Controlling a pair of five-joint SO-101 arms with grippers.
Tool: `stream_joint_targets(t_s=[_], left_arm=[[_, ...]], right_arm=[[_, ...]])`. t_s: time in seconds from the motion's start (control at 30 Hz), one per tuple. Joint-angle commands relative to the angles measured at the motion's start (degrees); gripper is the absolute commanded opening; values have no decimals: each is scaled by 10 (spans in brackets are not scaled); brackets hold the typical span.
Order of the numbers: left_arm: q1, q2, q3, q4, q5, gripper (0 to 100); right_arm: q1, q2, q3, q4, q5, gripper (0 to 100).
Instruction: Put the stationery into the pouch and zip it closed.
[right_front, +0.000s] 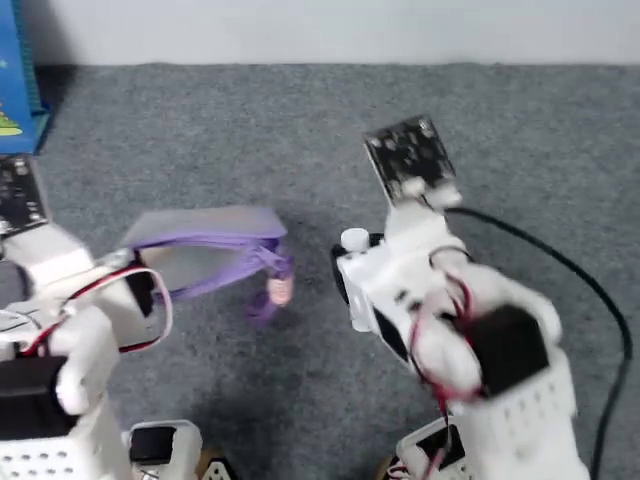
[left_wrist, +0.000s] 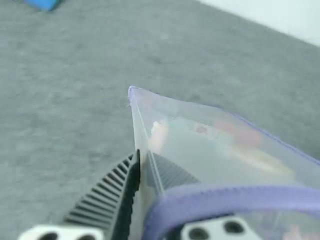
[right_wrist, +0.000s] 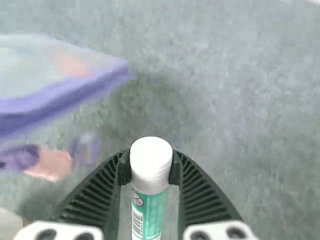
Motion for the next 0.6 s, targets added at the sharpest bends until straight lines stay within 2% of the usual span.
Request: stream_joint_targets(t_s=[0.0, 0.13, 0.3, 0.47, 0.57], left_arm=[[39, 4, 8, 9, 29, 12], [43, 4, 87, 8, 27, 12], [43, 5, 124, 8, 19, 12], [43, 5, 149, 8, -30, 12], [43, 5, 151, 8, -33, 12]], right_arm=[[-3, -101, 39, -59, -5, 8], [-3, -186, 115, -129, -5, 8], [-9, -262, 189, -247, -9, 8], [-98, -306, 230, -335, -9, 8], [-160, -313, 268, -399, -7, 8]])
